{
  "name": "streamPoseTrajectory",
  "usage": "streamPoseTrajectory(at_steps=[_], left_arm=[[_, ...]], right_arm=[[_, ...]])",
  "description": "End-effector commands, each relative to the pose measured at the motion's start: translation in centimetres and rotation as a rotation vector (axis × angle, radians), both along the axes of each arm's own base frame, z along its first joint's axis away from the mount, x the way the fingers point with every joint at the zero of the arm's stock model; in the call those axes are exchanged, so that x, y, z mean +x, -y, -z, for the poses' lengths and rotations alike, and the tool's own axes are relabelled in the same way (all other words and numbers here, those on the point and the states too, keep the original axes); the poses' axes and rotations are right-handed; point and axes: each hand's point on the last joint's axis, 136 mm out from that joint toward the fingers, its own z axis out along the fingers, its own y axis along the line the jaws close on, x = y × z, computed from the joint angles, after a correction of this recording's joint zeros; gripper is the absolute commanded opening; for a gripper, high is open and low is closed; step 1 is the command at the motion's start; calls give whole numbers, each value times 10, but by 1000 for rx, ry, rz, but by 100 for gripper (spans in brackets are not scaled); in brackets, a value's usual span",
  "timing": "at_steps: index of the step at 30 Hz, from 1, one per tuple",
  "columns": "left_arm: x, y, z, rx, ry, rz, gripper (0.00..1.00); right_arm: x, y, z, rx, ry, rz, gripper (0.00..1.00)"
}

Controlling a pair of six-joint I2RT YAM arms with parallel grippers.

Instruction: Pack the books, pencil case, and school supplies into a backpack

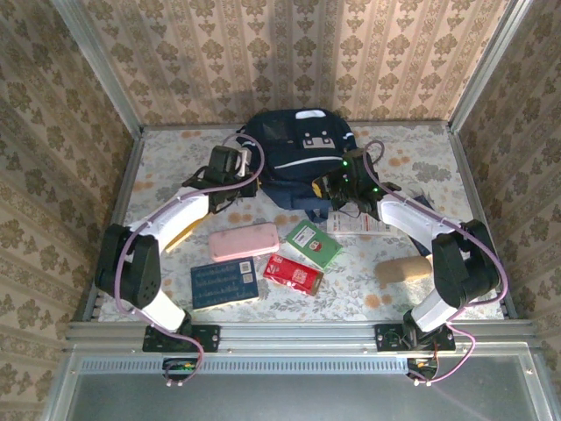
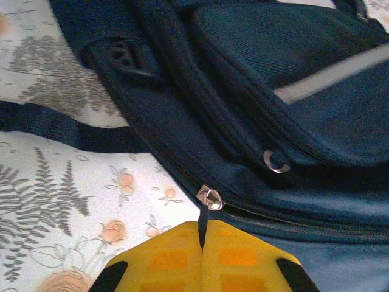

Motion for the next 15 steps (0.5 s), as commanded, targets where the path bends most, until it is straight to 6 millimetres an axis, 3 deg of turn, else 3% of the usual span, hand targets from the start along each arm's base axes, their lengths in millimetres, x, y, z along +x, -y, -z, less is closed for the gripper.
streamPoseTrajectory(at_steps=[1, 9, 13, 15], left_arm=[[32, -32, 12, 54, -8, -127, 0], [77, -39, 25, 2, -74, -128, 0], [79, -37, 10, -14, -74, -110, 0], [73, -39, 2, -26, -78, -122, 12]], right_arm=[[11, 6, -42, 27, 127, 4, 0], [11, -4, -44, -13, 177, -79, 0], [11, -12, -29, -83, 184, -157, 0], [12, -13, -19, -129, 185, -189, 1]])
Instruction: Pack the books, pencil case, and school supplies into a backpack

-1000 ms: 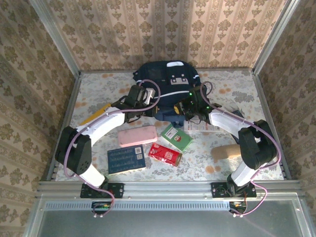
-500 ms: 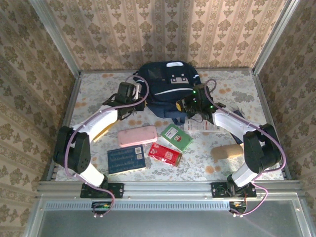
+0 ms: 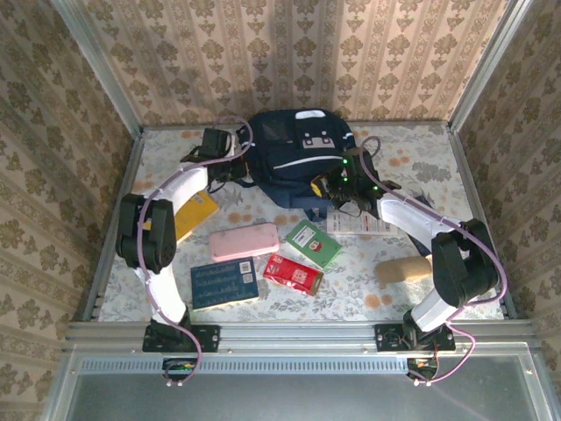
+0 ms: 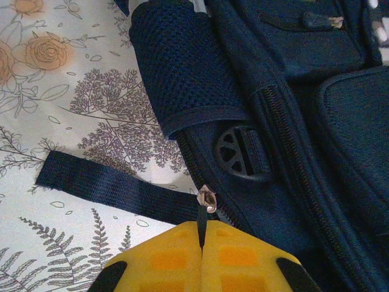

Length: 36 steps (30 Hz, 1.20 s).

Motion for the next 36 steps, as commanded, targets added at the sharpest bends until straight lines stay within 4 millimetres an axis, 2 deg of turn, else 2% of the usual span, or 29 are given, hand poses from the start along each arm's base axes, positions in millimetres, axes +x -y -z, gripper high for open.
streamPoseTrajectory(at_steps=[1, 4, 9, 11, 14, 17, 19, 23, 26, 28, 31, 34, 36], left_arm=[[-5, -10, -27, -23, 9, -36, 21], [-20, -15, -39, -38, -3, -57, 37], [-52, -23, -60, -66, -9, -80, 45], [-64, -26, -67, -73, -7, -82, 46], [-83, -31, -73, -68, -9, -81, 50], [-101, -32, -78, -59, -16, -68, 55], [-112, -26, -84, -72, -22, -40, 55], [-131, -6, -97, -55, -4, 51, 56], [-143, 8, -105, -6, 30, 108, 59], [-153, 26, -109, 14, 56, 170, 60], [-163, 42, -116, 55, 94, 244, 61], [-170, 51, -120, 91, 119, 290, 61], [-172, 53, -120, 82, 115, 299, 62]], right_arm=[[11, -9, -10, -80, 100, -90, 3], [12, -16, 0, -149, 127, -157, 12], [8, -26, 17, -245, 144, -269, 20], [3, -33, 16, -300, 183, -338, 24], [-9, -40, 7, -413, 259, -448, 35], [-22, -41, -5, -528, 329, -564, 44], [-34, -40, -14, -569, 383, -643, 49], [-53, -13, -22, -702, 392, -678, 57], [-69, 20, -30, -826, 373, -633, 62], [-81, 38, -47, -873, 395, -594, 67], [-98, 66, -60, -963, 369, -562, 65], [-112, 94, -58, -1063, 295, -534, 62], [-117, 117, -53, -1127, 250, -448, 60]])
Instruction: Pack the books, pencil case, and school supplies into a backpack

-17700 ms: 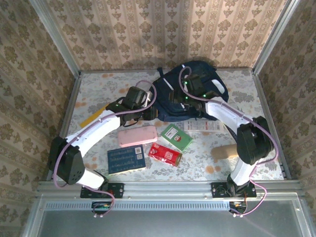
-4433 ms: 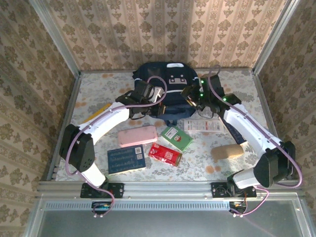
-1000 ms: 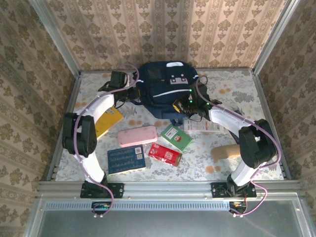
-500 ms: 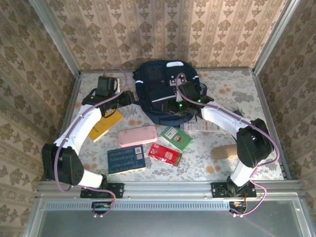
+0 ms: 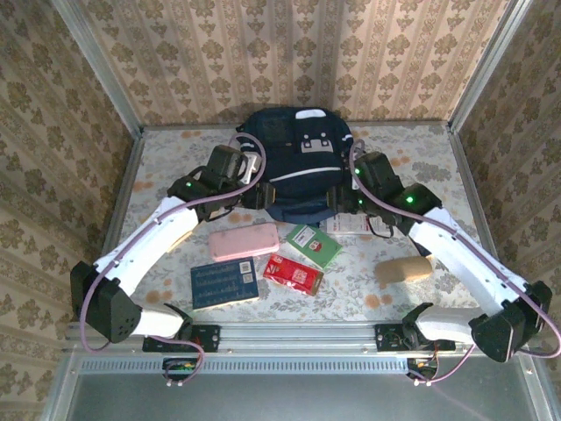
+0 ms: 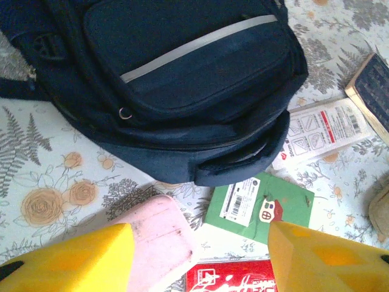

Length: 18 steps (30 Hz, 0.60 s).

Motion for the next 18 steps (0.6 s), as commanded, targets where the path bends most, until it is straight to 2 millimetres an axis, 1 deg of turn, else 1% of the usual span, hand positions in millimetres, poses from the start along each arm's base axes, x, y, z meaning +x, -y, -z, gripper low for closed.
streamPoseTrajectory(at_steps=[1, 3, 5, 6, 7, 8, 9, 10, 13, 15, 18], left_arm=[[-2, -6, -16, 28, 50, 18, 62], [-6, -3, -19, 19, 41, 38, 62], [-10, -1, -21, 15, 28, 59, 62], [-13, 0, -21, 8, 22, 69, 62], [-16, 2, -20, -1, 21, 79, 62], [-18, 3, -19, -6, 20, 85, 62], [-20, 5, -18, -11, 21, 93, 62], [-20, 5, -17, -16, 21, 95, 62], [-22, 6, -16, -31, 24, 97, 62], [-23, 7, -16, -45, 22, 100, 62], [-23, 9, -15, -54, 16, 104, 62]], right_arm=[[-22, 58, 29, -182, -70, 180, 60], [-35, 73, 43, -114, -147, 273, 63], [-50, 68, 61, 23, -286, 284, 69], [-57, 67, 68, 51, -338, 293, 72], [-62, 71, 73, 48, -356, 320, 76], [-68, 78, 79, 39, -364, 372, 86], [-76, 92, 86, 35, -368, 470, 100], [-85, 105, 92, 53, -380, 585, 100], [-109, 130, 114, 119, -476, 837, 100], [-127, 147, 125, 87, -531, 1000, 100], [-144, 158, 143, 85, -604, 1173, 100]])
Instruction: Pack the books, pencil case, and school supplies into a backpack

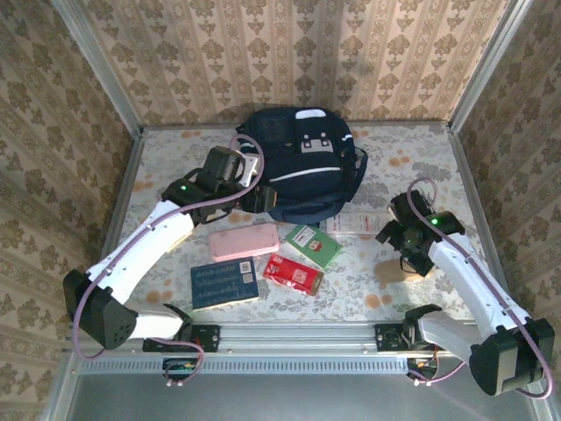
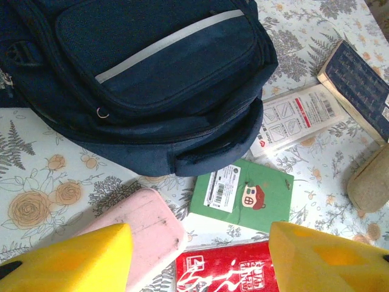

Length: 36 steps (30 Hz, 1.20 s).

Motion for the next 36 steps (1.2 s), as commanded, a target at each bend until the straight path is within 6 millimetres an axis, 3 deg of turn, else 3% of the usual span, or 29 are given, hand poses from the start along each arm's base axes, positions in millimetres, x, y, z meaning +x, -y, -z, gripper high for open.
streamPoseTrajectory(at_steps=[1, 5, 12, 20, 24, 30, 36], left_arm=[[-5, 5, -3, -28, 5, 29, 62], [-5, 4, -2, -27, 4, 23, 62], [-2, 2, 3, -8, 11, 14, 62], [1, 2, 10, 9, 5, 14, 61], [4, -1, 15, 26, 2, 1, 61], [10, -3, 23, 30, -24, -22, 61], [27, -12, 29, -24, -107, -98, 62]], right_arm=[[-35, 16, 25, -12, -135, 290, 100], [-37, 17, 45, 10, -125, 393, 100], [-21, 25, 67, 74, 46, 515, 100], [9, 21, 83, 133, 154, 509, 100], [13, 19, 92, 141, 146, 504, 99], [11, 18, 94, 133, 132, 483, 79], [16, 16, 80, 128, 162, 412, 61]])
